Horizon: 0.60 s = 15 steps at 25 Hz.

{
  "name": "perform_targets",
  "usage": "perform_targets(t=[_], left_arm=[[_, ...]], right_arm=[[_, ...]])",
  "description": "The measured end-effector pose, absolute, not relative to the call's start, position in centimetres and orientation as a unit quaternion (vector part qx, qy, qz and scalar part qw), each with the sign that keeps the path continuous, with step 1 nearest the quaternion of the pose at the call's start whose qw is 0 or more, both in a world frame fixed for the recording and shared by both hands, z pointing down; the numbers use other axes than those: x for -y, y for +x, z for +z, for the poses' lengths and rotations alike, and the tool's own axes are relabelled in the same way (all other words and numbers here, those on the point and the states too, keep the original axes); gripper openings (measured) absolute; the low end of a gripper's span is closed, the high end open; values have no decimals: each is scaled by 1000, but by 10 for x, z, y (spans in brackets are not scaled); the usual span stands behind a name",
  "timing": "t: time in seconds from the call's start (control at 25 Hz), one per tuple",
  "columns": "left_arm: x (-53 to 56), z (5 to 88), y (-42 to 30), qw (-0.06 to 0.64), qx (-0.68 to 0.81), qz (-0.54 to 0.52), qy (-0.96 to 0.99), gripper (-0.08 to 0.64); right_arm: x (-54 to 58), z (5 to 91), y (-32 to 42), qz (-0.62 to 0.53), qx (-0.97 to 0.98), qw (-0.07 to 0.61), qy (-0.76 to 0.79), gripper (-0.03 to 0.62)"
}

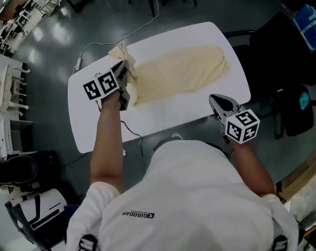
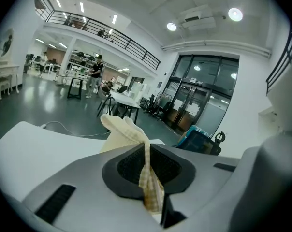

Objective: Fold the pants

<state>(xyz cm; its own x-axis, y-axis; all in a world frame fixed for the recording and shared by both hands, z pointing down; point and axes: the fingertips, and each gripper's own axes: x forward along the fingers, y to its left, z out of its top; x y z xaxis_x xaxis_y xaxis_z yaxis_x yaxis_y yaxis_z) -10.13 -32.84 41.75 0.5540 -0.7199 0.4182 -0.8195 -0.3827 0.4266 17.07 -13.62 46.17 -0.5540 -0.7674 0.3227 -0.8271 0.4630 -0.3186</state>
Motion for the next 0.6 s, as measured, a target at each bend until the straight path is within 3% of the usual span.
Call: perform_targets(t=[0.6], left_arm=[[349,394,-25,290,458,52,839,57]], right_arm=[[204,468,215,221,870,63,435,18]])
